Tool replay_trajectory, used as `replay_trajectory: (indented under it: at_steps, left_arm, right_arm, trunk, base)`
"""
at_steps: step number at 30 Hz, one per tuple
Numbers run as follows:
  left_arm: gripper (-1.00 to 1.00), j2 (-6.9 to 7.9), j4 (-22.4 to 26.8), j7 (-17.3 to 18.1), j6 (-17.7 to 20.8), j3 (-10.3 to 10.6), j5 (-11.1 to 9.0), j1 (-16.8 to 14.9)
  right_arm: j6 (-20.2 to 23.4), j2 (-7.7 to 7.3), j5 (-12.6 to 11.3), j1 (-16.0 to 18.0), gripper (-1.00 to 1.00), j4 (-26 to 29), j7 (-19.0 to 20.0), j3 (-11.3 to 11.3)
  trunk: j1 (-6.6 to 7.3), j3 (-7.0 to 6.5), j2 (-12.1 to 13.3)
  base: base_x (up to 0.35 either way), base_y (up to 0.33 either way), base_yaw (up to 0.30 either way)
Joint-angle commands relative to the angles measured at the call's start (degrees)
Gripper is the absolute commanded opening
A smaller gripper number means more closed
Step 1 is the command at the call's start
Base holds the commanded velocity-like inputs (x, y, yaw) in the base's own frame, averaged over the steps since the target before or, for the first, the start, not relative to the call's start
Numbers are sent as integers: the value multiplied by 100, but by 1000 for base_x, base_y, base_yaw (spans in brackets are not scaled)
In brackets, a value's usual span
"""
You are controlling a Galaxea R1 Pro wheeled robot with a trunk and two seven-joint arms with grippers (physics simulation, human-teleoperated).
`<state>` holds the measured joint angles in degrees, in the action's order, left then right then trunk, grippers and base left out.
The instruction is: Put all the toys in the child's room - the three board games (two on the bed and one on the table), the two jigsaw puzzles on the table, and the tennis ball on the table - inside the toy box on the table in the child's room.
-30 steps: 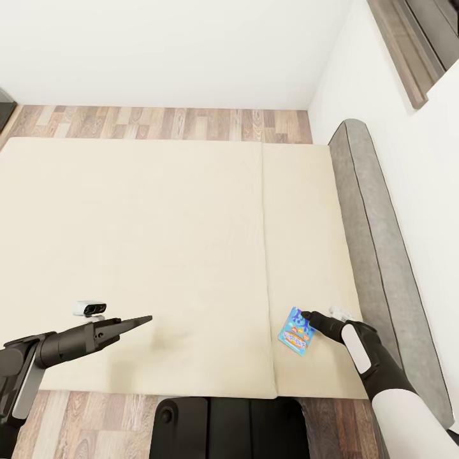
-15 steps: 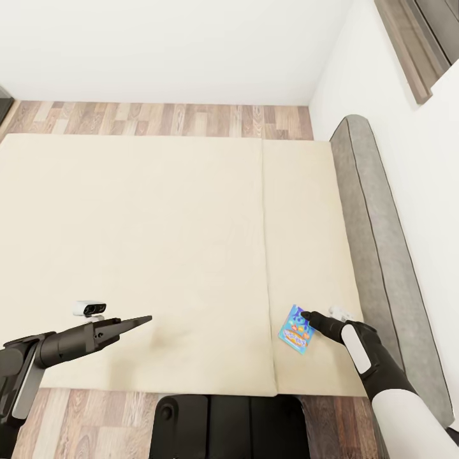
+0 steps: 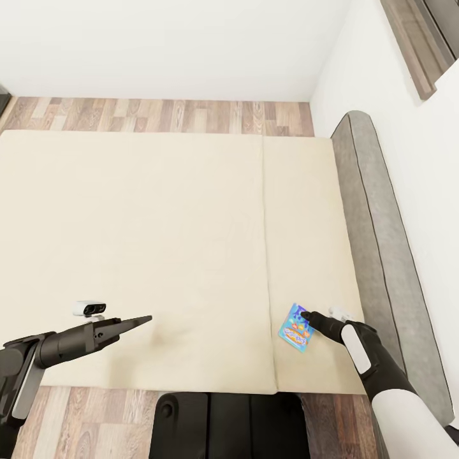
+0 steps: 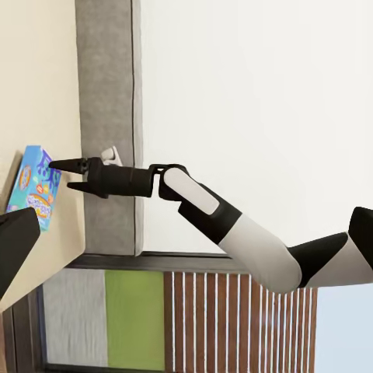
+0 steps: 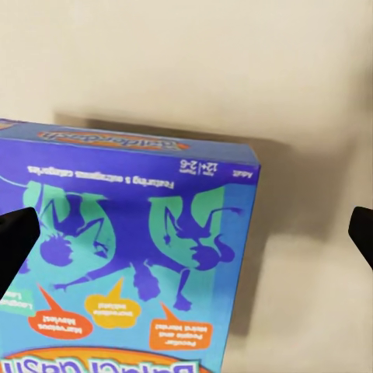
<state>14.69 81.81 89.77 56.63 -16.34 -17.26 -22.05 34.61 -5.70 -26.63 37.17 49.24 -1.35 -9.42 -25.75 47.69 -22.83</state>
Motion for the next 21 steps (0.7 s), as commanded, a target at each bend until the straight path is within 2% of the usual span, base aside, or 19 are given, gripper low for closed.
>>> replay_trajectory:
  at_steps: [1, 21]
  left_arm:
    - [100, 3, 1, 23, 60, 0, 4, -1]
    - [100, -1, 1, 23, 60, 8, 5, -1]
  right_arm:
    - [29, 0, -35, 1, 100, 9, -14, -7]
    - [30, 3, -35, 1, 100, 32, -10, 21]
  trunk:
    - [-3, 6, -9]
    - [-3, 7, -9]
  base:
    - [0, 0, 0]
    - [0, 0, 0]
